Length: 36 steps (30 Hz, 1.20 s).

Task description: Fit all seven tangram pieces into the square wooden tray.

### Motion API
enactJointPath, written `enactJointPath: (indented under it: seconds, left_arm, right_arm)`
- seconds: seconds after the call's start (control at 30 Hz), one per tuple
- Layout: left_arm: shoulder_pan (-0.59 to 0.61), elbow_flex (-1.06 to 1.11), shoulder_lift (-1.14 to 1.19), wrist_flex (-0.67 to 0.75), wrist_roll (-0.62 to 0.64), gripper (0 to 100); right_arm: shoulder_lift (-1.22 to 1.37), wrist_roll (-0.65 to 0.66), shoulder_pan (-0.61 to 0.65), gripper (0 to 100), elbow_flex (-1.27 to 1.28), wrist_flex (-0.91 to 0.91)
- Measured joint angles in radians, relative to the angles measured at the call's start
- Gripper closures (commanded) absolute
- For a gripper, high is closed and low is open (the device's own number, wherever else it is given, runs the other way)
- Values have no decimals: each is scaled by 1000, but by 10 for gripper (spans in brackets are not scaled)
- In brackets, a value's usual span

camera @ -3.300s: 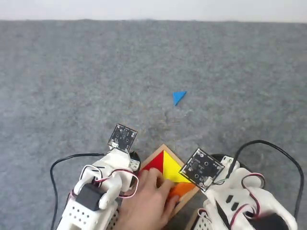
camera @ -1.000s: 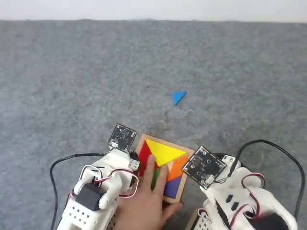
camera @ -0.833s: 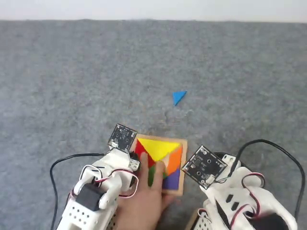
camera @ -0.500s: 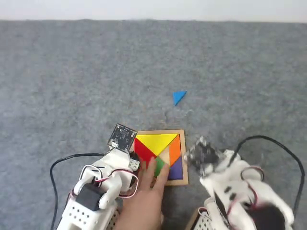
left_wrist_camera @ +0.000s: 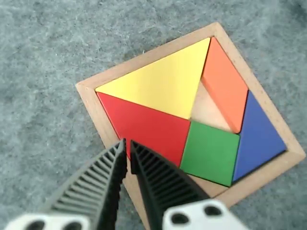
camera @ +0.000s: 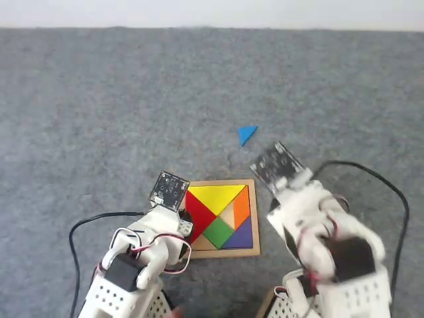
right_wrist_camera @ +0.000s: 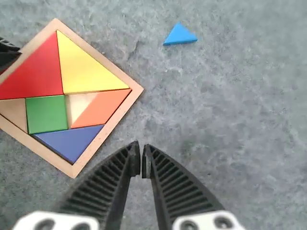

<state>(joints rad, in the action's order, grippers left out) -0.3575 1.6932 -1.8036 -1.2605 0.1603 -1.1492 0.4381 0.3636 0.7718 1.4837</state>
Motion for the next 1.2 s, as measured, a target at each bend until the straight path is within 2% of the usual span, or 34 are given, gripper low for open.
enactJointPath:
  seconds: [0.2,0.33,0.57,0.83,1.0,1.2]
  left_arm:
    - [0,0,0,0,0,986]
    - [0,0,0,0,0,986]
    - [0,0,0,0,0,986]
    - [-3,0,0,0,0,986]
    - [-3,0,0,0,0,986]
    - [-3,0,0,0,0,985]
  right_arm:
    - [221,-3,-3,989,-38,-92]
    - [336,-61,2,987,-95,-141]
    - [603,-241,115,819,-109,-252]
    - [819,-333,130,807,-115,-465]
    - [939,-488,74,807,-241,-546]
    - [1175,-568,40,807,-493,-552]
